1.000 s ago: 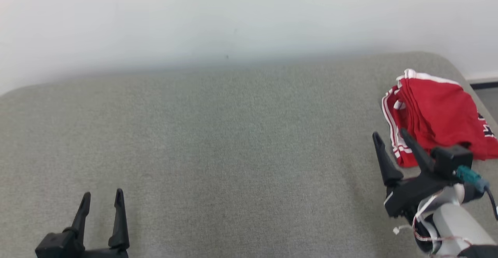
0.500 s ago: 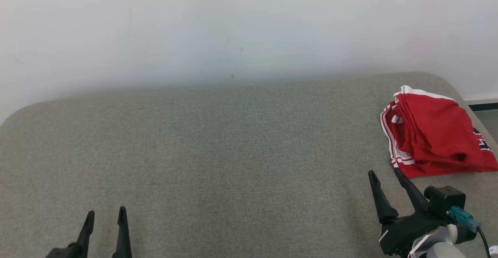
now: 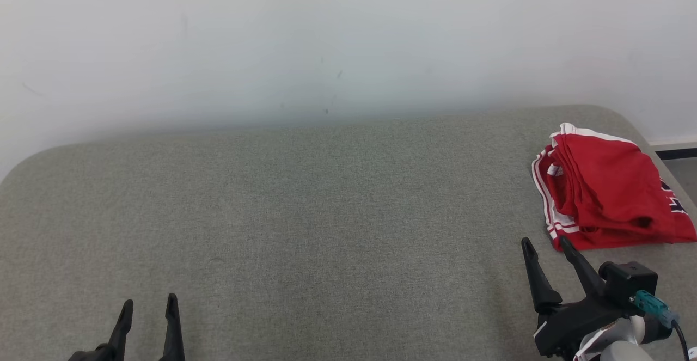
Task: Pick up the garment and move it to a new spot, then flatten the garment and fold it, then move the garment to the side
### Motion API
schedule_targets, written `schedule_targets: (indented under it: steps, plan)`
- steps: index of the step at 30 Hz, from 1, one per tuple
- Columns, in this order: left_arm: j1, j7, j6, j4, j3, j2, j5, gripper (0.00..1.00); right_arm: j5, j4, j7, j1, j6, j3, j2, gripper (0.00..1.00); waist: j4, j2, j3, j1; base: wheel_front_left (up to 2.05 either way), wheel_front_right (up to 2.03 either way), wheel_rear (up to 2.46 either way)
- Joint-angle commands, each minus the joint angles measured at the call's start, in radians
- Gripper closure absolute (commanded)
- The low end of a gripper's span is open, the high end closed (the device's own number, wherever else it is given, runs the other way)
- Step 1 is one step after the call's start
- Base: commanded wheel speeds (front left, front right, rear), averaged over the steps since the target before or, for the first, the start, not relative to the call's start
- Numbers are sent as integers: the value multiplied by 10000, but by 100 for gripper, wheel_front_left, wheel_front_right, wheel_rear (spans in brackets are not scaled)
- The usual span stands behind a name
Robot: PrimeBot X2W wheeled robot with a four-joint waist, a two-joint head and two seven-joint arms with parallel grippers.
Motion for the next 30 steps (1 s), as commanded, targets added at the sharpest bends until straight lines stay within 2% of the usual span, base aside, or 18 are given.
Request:
schedule_targets:
  steps: [1, 25, 26, 30]
  plan:
    - [114, 8, 6, -8, 6, -9, 23, 0, -57, -61, 6, 131, -28, -66, 66, 0, -13, 1, 0, 0, 0, 0, 0]
    - [177, 7, -56, -33, 88, -23, 192, 0, -218, -217, 200, 248, -28, -217, 128, 0, -85, 1, -88, 0, 0, 0, 0]
    - [21, 7, -23, 7, 76, -15, 51, 100, -145, -166, 204, 132, 2, -201, 112, 100, -85, 1, -87, 0, 0, 0, 0]
    - [181, 33, -30, 379, 70, -103, -14, 100, -112, 137, 218, 501, 2, -147, 247, 100, -84, 1, -87, 0, 0, 0, 0]
